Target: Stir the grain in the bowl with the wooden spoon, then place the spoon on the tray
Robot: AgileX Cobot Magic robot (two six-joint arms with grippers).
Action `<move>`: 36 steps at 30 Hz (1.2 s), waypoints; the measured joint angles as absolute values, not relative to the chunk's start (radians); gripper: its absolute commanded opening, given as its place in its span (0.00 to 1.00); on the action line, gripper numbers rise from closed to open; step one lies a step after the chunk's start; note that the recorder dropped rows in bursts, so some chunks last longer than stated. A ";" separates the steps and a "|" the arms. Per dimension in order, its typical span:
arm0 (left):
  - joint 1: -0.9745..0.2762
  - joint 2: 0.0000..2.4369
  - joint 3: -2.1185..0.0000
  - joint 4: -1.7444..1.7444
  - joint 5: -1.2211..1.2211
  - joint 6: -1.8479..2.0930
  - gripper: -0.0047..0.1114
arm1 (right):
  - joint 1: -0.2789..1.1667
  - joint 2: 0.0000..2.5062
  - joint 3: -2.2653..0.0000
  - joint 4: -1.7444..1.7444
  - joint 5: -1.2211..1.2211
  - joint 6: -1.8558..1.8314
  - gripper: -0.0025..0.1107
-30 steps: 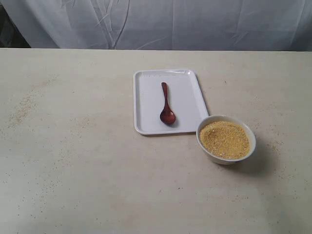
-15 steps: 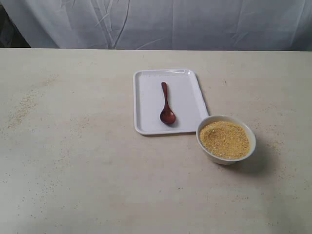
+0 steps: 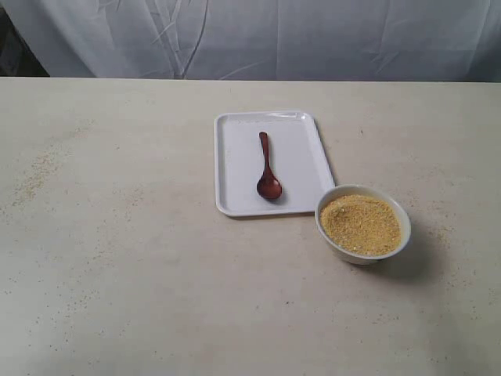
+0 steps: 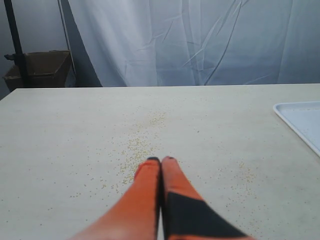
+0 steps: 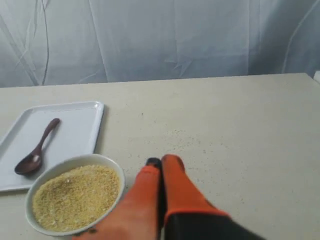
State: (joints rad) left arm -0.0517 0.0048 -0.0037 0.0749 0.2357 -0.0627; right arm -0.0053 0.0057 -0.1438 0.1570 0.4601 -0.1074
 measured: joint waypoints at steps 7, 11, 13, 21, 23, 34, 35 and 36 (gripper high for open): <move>-0.052 0.005 -0.004 0.075 0.236 -0.063 0.04 | -0.005 0.006 -0.144 0.157 0.460 0.000 0.01; -0.052 0.005 -0.004 0.075 0.236 -0.063 0.04 | -0.005 0.006 -0.142 0.089 0.466 0.011 0.01; -0.052 0.005 -0.004 0.075 0.236 -0.063 0.04 | -0.005 0.006 -0.124 0.044 0.451 0.017 0.01; -0.052 0.005 -0.004 0.075 0.236 -0.063 0.04 | -0.005 0.006 -0.004 0.010 0.379 0.017 0.01; -0.052 0.005 -0.004 0.075 0.236 -0.063 0.04 | -0.005 0.006 -0.004 0.010 0.364 0.017 0.01; -0.052 0.005 -0.004 0.075 0.236 -0.063 0.04 | -0.005 0.006 -0.004 0.010 0.355 0.019 0.01; -0.052 0.005 -0.004 0.075 0.236 -0.063 0.04 | -0.005 0.006 -0.004 0.010 0.355 0.019 0.01; -0.052 0.005 -0.004 0.075 0.236 -0.063 0.04 | -0.005 0.006 -0.004 0.010 0.355 0.019 0.01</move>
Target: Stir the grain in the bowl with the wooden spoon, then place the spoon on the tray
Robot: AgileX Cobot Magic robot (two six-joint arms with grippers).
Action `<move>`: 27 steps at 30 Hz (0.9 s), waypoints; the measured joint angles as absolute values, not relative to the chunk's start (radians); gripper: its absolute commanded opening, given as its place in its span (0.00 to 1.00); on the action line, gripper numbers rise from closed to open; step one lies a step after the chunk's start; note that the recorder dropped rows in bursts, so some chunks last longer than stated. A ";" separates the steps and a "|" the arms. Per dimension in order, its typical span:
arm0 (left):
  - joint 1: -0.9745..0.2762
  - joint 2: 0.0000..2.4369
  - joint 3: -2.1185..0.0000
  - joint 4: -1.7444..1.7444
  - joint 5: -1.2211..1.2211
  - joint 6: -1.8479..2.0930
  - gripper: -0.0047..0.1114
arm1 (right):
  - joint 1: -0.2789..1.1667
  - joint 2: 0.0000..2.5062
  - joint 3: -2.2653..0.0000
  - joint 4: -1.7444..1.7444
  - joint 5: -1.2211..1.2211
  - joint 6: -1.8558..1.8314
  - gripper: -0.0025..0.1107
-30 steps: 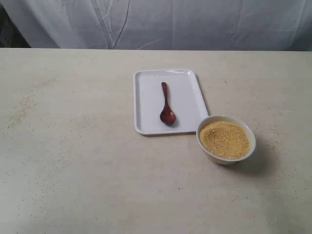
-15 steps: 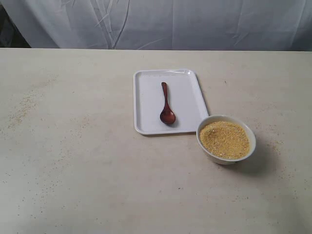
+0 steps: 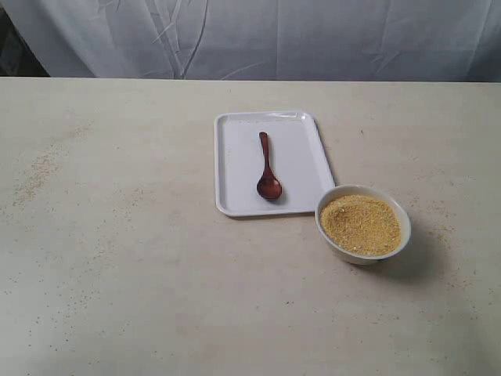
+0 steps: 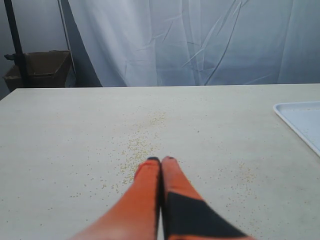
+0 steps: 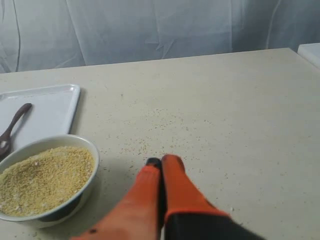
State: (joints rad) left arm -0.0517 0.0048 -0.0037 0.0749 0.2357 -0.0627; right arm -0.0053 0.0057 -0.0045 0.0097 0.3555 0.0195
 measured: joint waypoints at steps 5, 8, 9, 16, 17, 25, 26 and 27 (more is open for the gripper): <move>-0.052 0.005 -0.004 0.075 0.236 -0.063 0.04 | -0.005 0.006 -0.004 0.010 0.355 0.019 0.01; -0.052 0.005 -0.004 0.075 0.236 -0.063 0.04 | -0.005 0.006 -0.004 0.010 0.355 0.019 0.01; -0.052 0.005 -0.004 0.075 0.236 -0.063 0.04 | -0.005 0.006 -0.004 0.010 0.355 0.019 0.01; -0.052 0.005 -0.004 0.075 0.236 -0.063 0.04 | -0.005 0.006 -0.004 0.021 0.355 0.019 0.01; -0.052 0.005 -0.004 0.075 0.236 -0.063 0.04 | -0.005 0.006 -0.004 0.024 0.355 0.022 0.01; -0.052 0.005 -0.004 0.075 0.236 -0.063 0.04 | -0.005 0.006 -0.004 0.027 0.355 0.022 0.01; -0.052 0.005 -0.004 0.075 0.236 -0.063 0.04 | -0.005 0.006 -0.004 0.027 0.355 0.022 0.01; -0.052 0.005 -0.004 0.075 0.236 -0.063 0.04 | -0.005 0.006 -0.004 0.027 0.355 0.022 0.01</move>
